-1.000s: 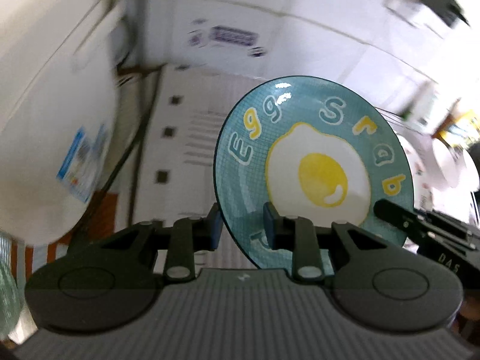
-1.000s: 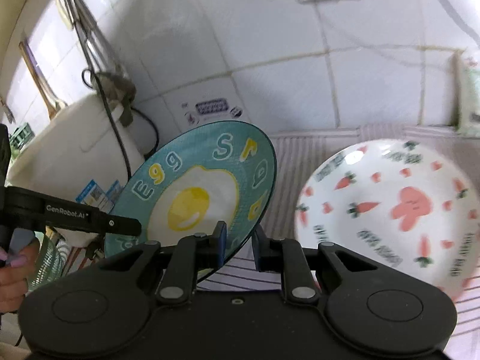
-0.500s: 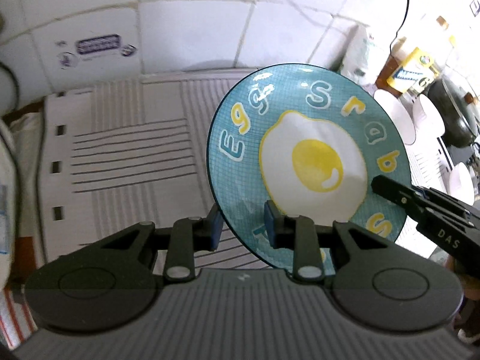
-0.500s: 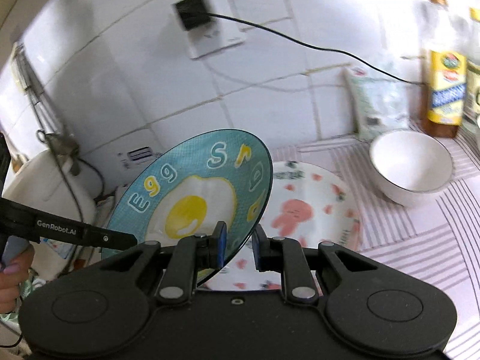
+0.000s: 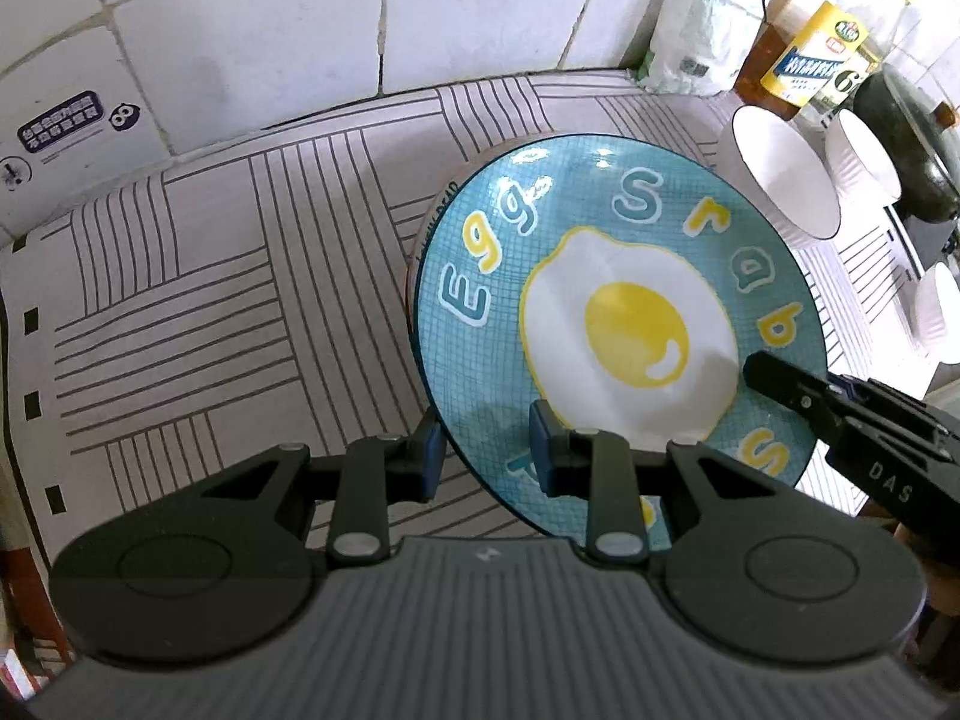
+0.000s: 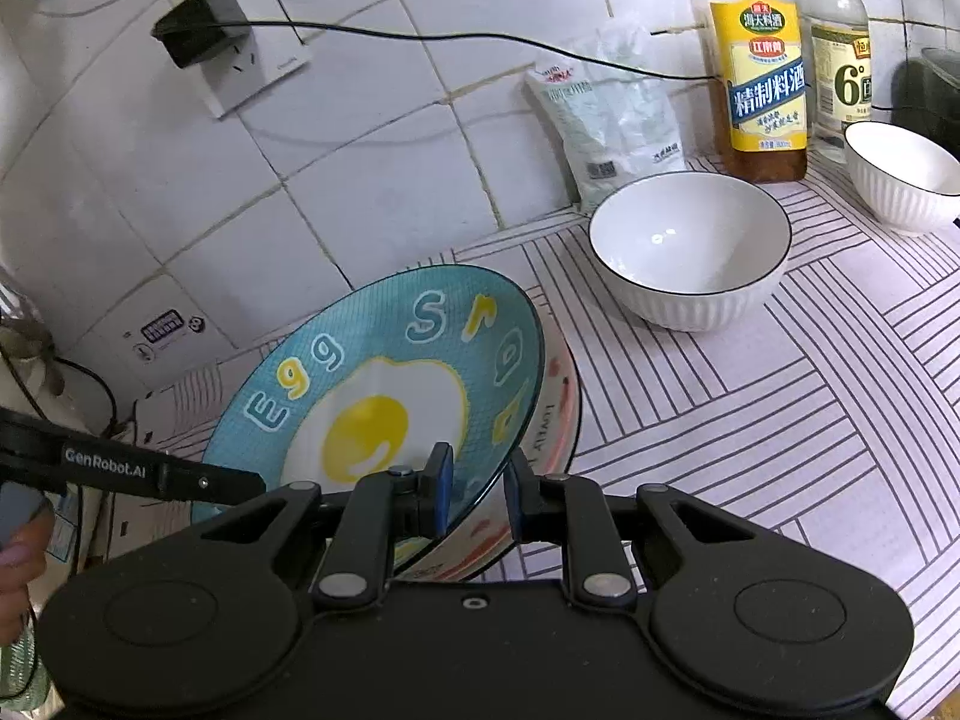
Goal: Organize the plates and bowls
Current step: 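Lift the egg plate with both grippers and lower it onto the bunny plate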
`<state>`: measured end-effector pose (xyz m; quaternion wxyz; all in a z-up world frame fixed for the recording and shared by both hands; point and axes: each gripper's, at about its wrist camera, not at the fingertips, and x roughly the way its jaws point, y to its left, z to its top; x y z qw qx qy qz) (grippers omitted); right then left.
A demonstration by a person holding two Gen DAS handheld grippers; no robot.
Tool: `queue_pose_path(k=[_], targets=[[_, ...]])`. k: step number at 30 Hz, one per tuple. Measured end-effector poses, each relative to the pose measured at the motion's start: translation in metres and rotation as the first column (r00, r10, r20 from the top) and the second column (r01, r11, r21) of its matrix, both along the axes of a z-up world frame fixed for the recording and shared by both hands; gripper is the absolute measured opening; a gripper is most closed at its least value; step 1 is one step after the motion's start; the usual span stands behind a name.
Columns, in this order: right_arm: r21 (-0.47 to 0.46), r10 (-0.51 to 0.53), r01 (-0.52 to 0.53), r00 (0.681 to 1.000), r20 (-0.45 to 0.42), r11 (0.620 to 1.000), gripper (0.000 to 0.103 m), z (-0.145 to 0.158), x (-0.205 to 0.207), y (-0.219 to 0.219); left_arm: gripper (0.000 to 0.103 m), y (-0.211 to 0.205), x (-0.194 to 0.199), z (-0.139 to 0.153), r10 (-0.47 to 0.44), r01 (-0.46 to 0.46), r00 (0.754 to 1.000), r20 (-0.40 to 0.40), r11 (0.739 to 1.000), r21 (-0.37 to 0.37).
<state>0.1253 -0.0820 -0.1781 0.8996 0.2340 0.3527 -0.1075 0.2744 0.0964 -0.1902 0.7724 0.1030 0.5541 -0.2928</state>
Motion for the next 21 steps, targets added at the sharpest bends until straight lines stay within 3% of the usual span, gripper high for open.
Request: queue_pose_path(k=[16, 21], targets=[[-0.033, 0.012, -0.014, 0.997, -0.074, 0.999, 0.023, -0.004, 0.015, -0.003, 0.028, -0.011, 0.012, -0.012, 0.092, -0.088, 0.992, -0.087, 0.995, 0.047], [-0.133, 0.04, -0.057, 0.991, -0.132, 0.989, 0.034, 0.001, 0.026, 0.01, 0.028, -0.008, 0.01, -0.013, 0.104, -0.101, 0.991, -0.088, 0.994, 0.032]])
